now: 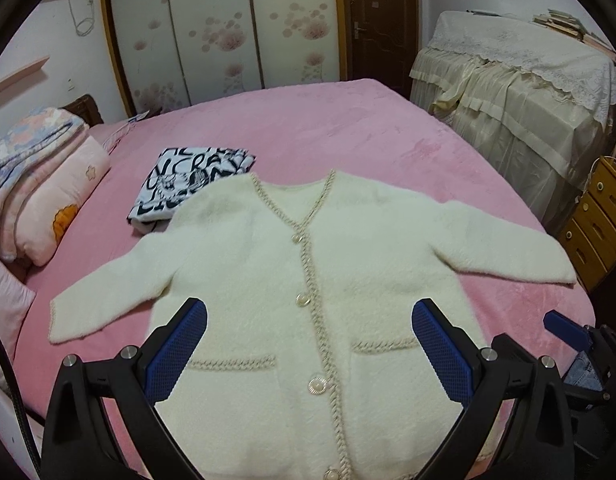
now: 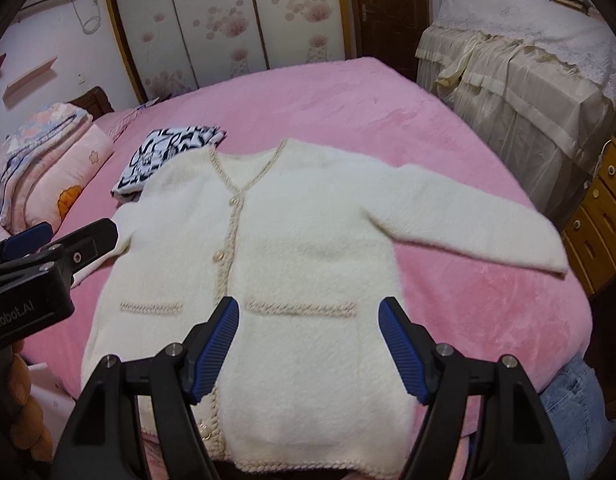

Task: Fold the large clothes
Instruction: 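Move the right gripper to the cardigan sleeve cuff and grasp it, then fold the held sleeve across the cardigan body and open the right gripper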

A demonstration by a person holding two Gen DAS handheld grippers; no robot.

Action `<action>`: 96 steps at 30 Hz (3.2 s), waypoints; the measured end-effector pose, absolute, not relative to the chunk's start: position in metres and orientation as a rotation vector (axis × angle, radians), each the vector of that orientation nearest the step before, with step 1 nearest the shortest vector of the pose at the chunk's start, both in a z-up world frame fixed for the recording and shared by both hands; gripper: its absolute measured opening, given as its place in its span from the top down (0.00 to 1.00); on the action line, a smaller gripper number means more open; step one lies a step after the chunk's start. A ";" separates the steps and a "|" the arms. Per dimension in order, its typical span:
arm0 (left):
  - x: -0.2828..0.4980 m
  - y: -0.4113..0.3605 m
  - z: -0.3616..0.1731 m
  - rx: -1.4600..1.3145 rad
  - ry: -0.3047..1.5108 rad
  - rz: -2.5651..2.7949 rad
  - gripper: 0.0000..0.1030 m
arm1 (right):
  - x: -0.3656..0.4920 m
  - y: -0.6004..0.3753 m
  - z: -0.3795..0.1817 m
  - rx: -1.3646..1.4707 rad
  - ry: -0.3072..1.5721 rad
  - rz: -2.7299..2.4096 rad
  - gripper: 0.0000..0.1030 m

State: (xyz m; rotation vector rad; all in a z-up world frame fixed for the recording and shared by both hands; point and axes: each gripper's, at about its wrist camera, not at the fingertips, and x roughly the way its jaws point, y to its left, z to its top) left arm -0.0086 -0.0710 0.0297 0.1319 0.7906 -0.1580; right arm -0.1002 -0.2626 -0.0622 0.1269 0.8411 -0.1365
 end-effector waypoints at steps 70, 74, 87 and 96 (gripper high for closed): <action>0.151 -0.333 -0.130 0.232 0.911 -0.398 0.10 | -0.049 -0.615 -0.182 0.651 0.767 -0.631 0.92; 0.148 -0.303 -0.126 0.196 0.938 -0.371 0.10 | -0.046 -0.588 -0.145 0.570 0.668 -0.551 0.92; 0.143 -0.116 -0.132 -0.060 1.007 -0.217 0.10 | 0.062 -0.380 -0.113 0.148 0.729 -0.045 0.84; 0.147 -0.095 -0.161 -0.260 1.070 -0.369 0.10 | 0.067 -0.320 -0.190 0.144 0.983 0.046 0.81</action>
